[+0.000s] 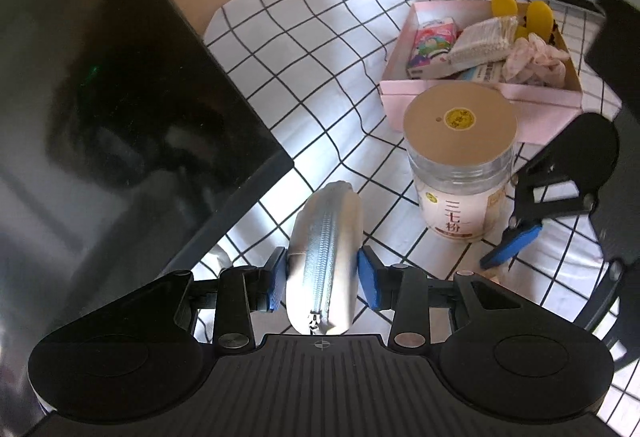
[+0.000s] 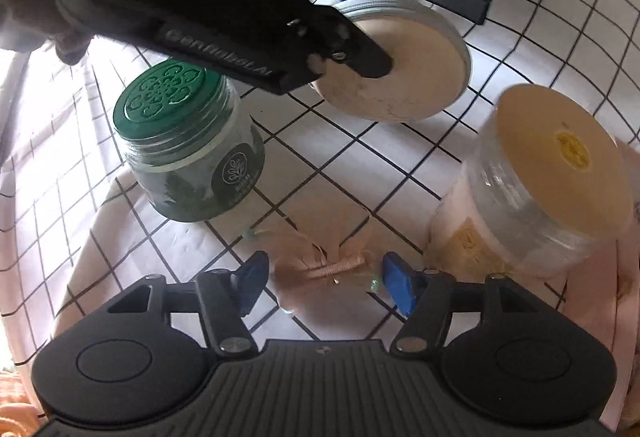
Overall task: Organize soft objects
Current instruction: 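Grasp the pink ribbon with the right tool while the left tool holds the pouch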
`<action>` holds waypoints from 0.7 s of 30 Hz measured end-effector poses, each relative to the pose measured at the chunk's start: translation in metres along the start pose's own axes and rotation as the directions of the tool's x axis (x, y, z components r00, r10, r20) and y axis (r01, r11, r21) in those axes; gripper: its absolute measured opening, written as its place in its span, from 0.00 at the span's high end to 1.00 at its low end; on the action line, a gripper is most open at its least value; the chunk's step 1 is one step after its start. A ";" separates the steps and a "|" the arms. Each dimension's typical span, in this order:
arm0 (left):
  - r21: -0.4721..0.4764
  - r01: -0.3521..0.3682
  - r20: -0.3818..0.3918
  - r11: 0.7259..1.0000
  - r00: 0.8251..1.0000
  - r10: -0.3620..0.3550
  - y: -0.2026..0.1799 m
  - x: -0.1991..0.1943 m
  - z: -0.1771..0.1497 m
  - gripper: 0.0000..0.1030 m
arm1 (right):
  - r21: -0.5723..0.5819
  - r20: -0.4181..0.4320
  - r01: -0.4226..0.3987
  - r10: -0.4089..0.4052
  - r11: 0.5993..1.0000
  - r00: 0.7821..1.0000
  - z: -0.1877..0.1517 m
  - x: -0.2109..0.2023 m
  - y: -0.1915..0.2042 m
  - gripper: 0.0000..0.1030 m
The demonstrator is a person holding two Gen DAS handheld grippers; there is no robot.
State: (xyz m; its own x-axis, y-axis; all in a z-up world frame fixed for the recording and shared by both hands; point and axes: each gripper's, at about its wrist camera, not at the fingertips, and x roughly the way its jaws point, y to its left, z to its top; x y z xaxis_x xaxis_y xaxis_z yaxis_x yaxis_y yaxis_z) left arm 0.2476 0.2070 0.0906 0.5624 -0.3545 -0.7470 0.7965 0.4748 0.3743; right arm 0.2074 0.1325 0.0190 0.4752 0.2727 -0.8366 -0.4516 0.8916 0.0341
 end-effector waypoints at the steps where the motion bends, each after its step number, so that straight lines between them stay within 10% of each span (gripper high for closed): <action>1: -0.011 0.001 0.003 1.000 1.000 -0.001 0.001 -0.001 -0.001 0.58 | -0.014 -0.001 0.010 -0.010 1.000 1.000 0.000 0.000 0.003 0.48; 21: -0.153 -0.137 0.121 0.979 0.980 0.156 -0.005 -0.115 0.030 0.58 | -0.032 0.264 0.021 -0.012 0.999 0.964 0.031 -0.159 -0.022 0.62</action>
State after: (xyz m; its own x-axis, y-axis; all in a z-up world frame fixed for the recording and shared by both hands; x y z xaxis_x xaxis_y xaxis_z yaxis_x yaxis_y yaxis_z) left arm 0.1858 0.2212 0.1914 0.7026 -0.3706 -0.6075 0.6684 0.6365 0.3849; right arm 0.1656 0.0805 0.1679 0.6632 0.3480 -0.6626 -0.4654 0.8851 -0.0009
